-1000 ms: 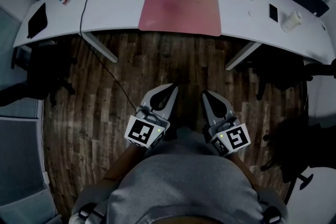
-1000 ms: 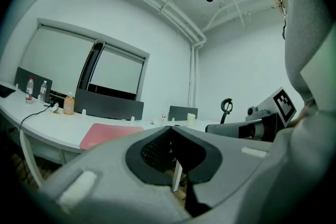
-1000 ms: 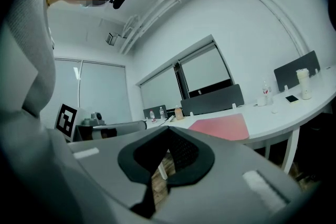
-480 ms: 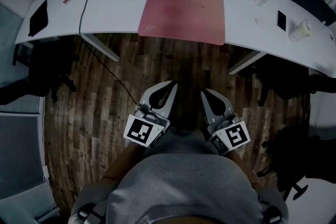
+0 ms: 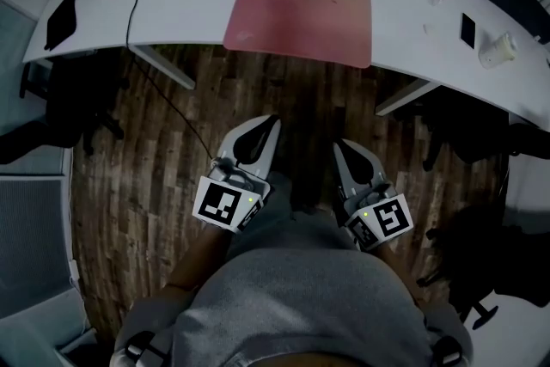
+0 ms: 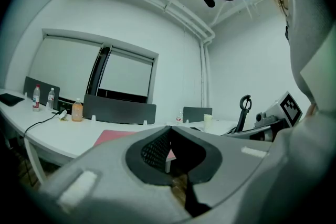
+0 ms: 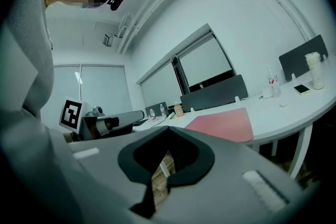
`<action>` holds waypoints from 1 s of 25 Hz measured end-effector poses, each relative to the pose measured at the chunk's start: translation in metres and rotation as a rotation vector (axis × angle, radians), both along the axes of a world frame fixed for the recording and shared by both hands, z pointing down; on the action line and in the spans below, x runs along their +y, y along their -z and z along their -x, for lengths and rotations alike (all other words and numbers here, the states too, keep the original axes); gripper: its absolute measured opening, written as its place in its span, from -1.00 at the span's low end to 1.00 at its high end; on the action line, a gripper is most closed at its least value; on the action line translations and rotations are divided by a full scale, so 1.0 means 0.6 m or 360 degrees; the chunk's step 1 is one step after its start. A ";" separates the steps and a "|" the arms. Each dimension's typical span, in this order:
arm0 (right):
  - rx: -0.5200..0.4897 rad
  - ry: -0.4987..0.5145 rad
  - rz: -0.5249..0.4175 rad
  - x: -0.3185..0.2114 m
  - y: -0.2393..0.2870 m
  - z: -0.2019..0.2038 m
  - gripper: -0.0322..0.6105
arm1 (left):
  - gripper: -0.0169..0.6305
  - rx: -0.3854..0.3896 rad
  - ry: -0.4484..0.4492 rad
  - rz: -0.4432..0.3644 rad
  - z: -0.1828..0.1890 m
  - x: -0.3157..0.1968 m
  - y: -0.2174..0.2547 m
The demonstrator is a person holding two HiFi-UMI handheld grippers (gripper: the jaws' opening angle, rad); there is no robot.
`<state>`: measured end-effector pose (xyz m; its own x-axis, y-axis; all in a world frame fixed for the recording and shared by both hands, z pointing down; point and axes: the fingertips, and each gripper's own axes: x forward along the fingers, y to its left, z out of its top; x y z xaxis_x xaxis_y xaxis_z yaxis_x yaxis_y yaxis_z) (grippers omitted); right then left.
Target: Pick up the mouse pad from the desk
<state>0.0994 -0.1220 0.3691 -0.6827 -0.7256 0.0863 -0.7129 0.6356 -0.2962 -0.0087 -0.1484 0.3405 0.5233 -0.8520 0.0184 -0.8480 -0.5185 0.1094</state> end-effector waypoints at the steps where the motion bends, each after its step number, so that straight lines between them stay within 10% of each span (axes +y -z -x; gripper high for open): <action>1: 0.0003 -0.0007 0.0009 -0.002 -0.007 -0.001 -0.89 | -0.94 0.0004 0.0007 0.0005 0.005 -0.003 -0.003; 25: 0.0032 -0.0250 -0.0099 -0.340 0.017 0.056 -0.89 | -0.95 0.0053 -0.0182 -0.0030 0.083 -0.348 0.005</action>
<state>0.0658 -0.3259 0.3591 -0.5590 -0.8276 0.0507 -0.8104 0.5324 -0.2445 -0.0587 -0.3570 0.3378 0.6172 -0.7866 -0.0158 -0.7792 -0.6140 0.1259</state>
